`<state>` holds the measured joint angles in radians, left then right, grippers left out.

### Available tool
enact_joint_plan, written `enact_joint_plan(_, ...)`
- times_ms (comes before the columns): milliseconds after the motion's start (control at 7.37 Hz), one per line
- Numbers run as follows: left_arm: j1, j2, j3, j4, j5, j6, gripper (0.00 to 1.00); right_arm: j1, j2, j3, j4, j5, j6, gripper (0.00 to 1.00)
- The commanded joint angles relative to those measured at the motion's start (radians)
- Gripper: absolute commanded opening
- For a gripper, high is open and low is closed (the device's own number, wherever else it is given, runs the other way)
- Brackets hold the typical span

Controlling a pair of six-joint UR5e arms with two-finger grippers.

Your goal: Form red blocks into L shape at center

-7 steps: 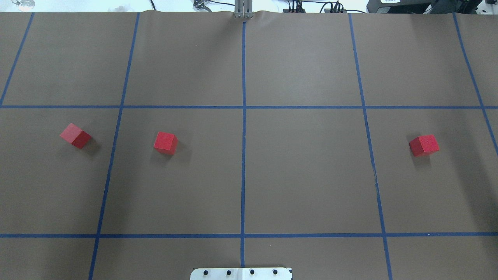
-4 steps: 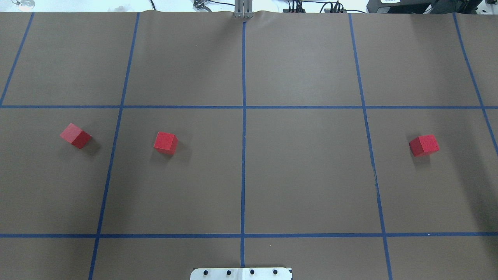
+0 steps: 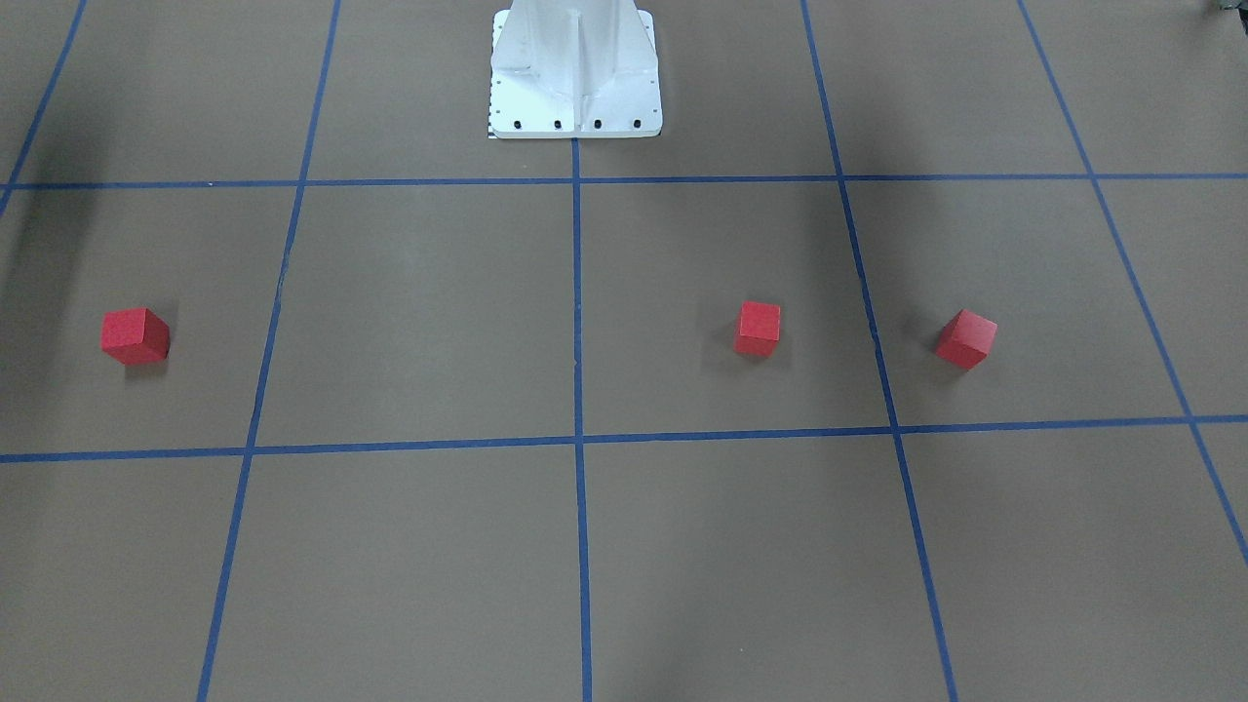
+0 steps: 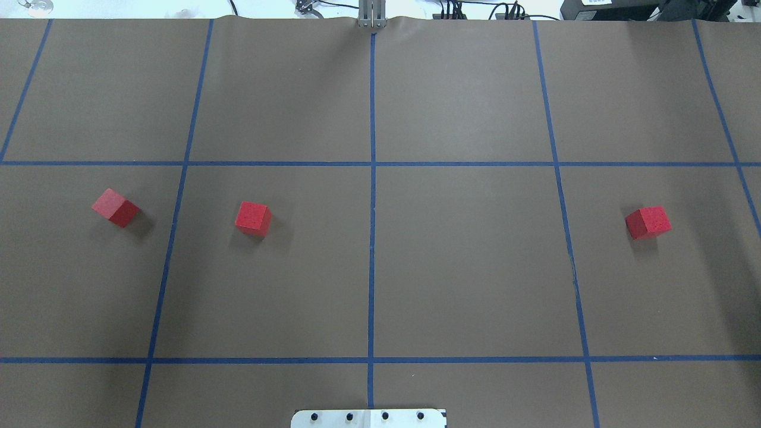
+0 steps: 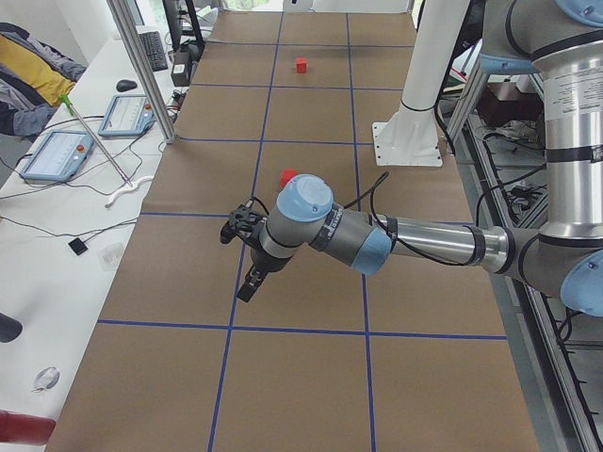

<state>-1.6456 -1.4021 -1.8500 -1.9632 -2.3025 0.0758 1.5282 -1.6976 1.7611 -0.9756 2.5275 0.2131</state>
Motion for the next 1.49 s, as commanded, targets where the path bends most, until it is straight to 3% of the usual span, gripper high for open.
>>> enact_joint_plan(0,0.004,0.002,0.012,-0.022,-0.002,-0.001,1.00,-0.157,0.012,0.047,0.070,-0.045,0.255,0.99)
enact_joint_plan(271,0.004,0.002,0.012,-0.022,-0.009,-0.001,1.00,-0.449,0.019,0.084,0.061,-0.363,0.472,1.00)
enact_joint_plan(407,0.006,0.000,0.011,-0.022,-0.009,-0.001,1.00,-0.500,0.009,0.069,0.058,-0.416,0.483,0.99)
enact_joint_plan(679,0.006,0.000,0.009,-0.025,-0.009,-0.001,1.00,-0.533,0.021,-0.032,0.072,-0.440,0.486,0.99)
enact_joint_plan(1086,0.006,0.000,0.009,-0.037,-0.011,-0.001,1.00,-0.631,0.024,-0.043,0.074,-0.511,0.562,0.99)
enact_joint_plan(1357,0.006,0.000,0.009,-0.039,-0.011,-0.001,1.00,-0.631,0.024,-0.048,0.074,-0.512,0.542,0.99)
